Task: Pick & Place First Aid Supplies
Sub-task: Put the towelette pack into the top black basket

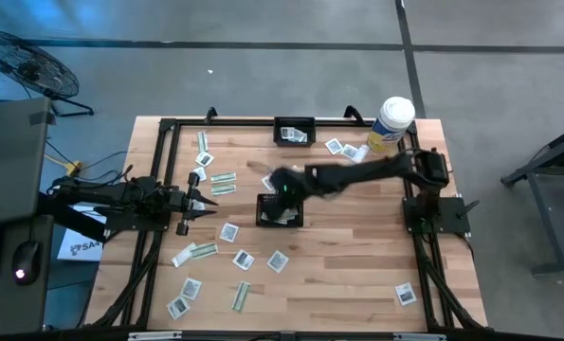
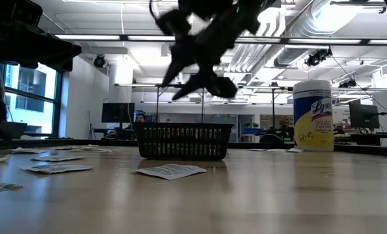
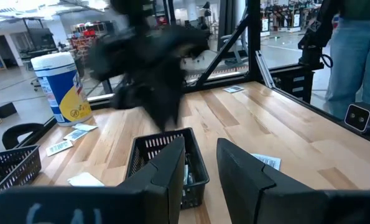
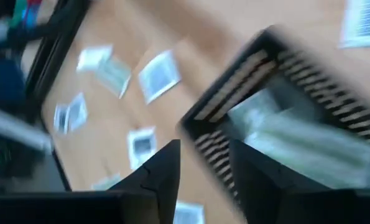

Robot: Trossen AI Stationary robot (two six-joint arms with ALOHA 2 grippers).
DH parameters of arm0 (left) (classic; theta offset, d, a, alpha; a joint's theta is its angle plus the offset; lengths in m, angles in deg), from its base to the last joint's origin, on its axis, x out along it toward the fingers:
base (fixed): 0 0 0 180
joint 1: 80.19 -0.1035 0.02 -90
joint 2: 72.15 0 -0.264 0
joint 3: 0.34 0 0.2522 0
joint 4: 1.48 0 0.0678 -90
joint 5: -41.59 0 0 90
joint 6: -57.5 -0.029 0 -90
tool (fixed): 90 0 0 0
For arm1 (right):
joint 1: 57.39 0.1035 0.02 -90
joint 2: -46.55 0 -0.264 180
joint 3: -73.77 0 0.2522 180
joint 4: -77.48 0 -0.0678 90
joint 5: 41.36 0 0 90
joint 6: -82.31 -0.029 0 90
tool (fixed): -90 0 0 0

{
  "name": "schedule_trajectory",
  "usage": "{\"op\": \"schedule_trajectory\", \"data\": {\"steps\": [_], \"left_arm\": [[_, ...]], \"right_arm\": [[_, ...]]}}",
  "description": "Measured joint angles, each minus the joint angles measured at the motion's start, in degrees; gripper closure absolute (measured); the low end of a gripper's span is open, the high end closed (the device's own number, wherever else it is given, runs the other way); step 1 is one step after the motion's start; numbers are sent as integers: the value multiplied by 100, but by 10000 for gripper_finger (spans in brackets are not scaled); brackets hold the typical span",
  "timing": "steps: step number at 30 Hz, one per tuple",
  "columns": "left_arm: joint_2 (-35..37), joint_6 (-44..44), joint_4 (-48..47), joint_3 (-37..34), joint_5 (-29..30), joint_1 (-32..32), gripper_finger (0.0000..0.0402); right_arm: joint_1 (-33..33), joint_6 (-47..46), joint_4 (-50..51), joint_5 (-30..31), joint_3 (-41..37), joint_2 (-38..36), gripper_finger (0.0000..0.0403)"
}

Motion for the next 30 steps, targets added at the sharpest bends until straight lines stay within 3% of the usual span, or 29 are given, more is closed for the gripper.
{"op": "schedule_trajectory", "data": {"steps": [4,10,15,23,26,30], "left_arm": [[0,0,-1,-2,0,-2,309],[2,0,1,0,-2,-2,309],[0,0,0,0,-2,0,309],[0,0,1,0,-2,0,309],[0,0,-1,0,-2,0,309],[0,0,1,0,-2,0,309]], "right_arm": [[959,484,58,645,-1,-28,268],[2329,795,-52,2641,5,144,269],[2861,793,-665,3943,7,695,269],[2796,1145,-1133,4728,1,1480,269],[2715,1292,-1122,4694,1,1555,269],[2682,1347,-816,4130,-11,1623,269]]}}
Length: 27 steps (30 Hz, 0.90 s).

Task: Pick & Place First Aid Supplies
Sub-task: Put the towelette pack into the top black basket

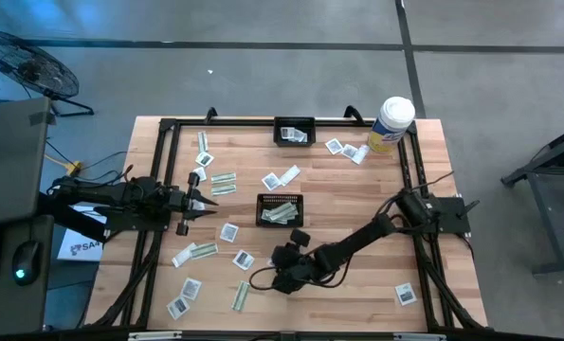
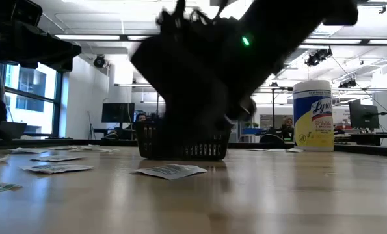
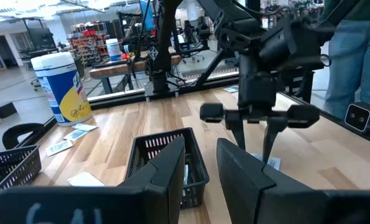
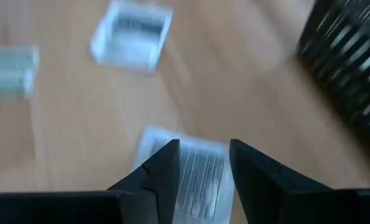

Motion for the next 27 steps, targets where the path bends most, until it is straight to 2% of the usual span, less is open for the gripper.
{"op": "schedule_trajectory", "data": {"steps": [7,11,16,20,23,27], "left_arm": [[0,0,-2,0,0,-1,309],[0,0,-1,0,0,-1,309],[0,0,0,0,0,0,309],[0,-1,0,0,0,0,309],[0,0,0,0,0,0,309],[0,0,0,0,0,0,309]], "right_arm": [[46,-68,393,-596,-4,-66,269],[189,-276,624,-710,-39,-267,269],[398,-668,628,-400,-21,-636,269],[547,-709,761,-4,-34,-641,269],[602,-1119,1006,346,-26,-622,269],[627,-1390,1314,466,-34,-600,269]]}}
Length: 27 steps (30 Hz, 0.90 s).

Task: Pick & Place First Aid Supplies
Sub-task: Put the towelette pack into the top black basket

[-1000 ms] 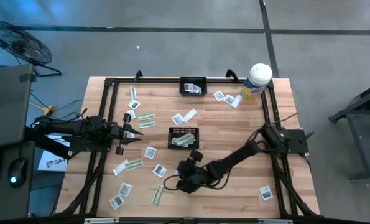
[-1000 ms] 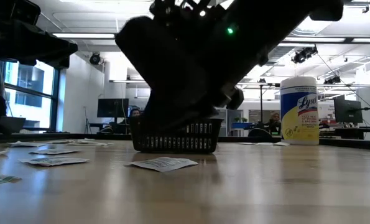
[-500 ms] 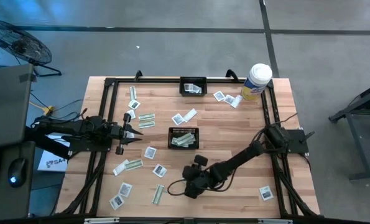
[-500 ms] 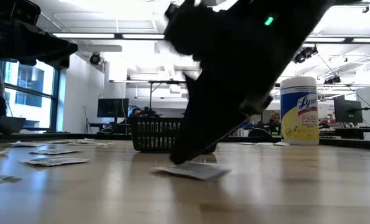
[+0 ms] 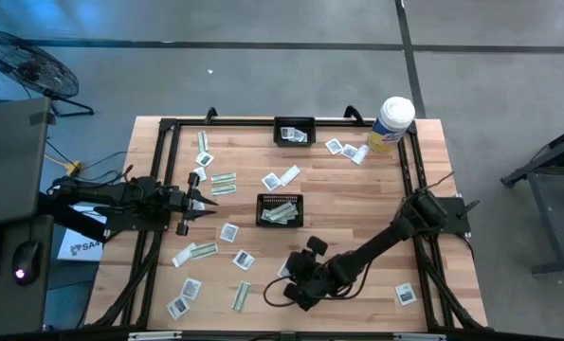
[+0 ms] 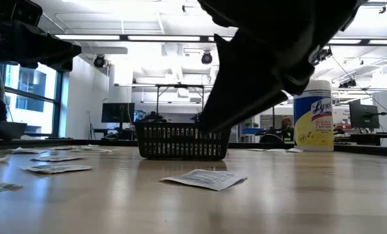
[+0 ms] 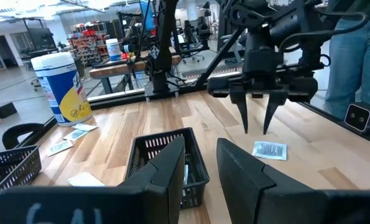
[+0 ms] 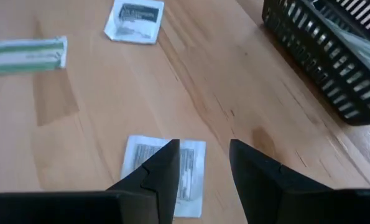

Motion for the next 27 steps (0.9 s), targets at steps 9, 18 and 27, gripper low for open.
{"op": "schedule_trajectory", "data": {"steps": [9,18,27], "left_arm": [[0,0,-1,0,1,0,309],[0,0,0,0,0,0,309],[0,-2,-1,0,2,-2,309]], "right_arm": [[-137,-72,-46,-406,9,215,269],[-184,-182,-77,-945,39,507,275],[-240,-155,221,-1167,48,616,350]]}}
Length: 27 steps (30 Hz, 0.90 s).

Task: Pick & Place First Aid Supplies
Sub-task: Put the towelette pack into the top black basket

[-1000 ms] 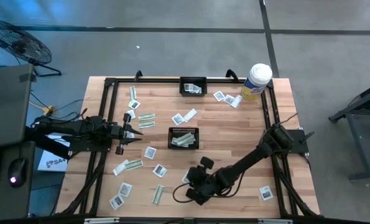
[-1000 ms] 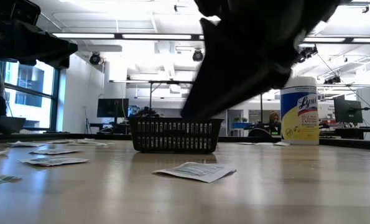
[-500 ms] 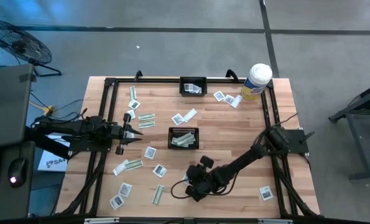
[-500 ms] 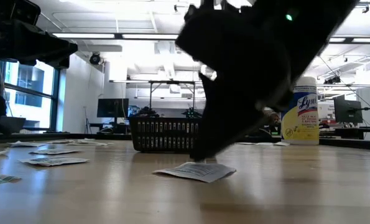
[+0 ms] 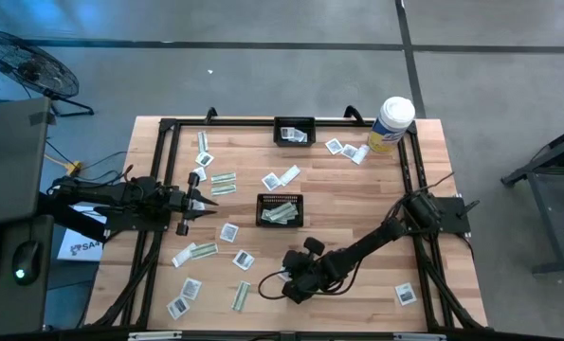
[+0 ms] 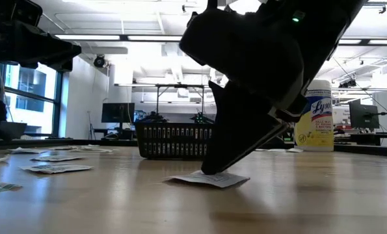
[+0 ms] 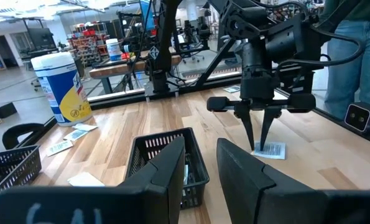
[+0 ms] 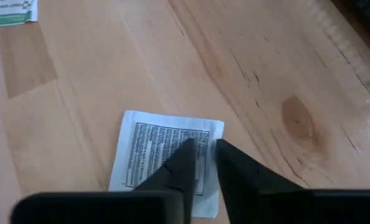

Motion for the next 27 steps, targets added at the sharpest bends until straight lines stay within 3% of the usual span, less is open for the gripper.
{"op": "schedule_trajectory", "data": {"steps": [5,17,22,27], "left_arm": [[0,1,-1,0,0,1,309],[0,1,-1,0,0,0,309],[0,2,1,0,-2,1,309],[0,0,-2,0,-2,1,309]], "right_arm": [[-2,159,15,1,-13,-33,396],[-238,404,-103,153,-48,-1253,398],[-765,659,-118,590,-63,-1818,401],[-1842,931,-150,1089,-48,-2211,402]]}}
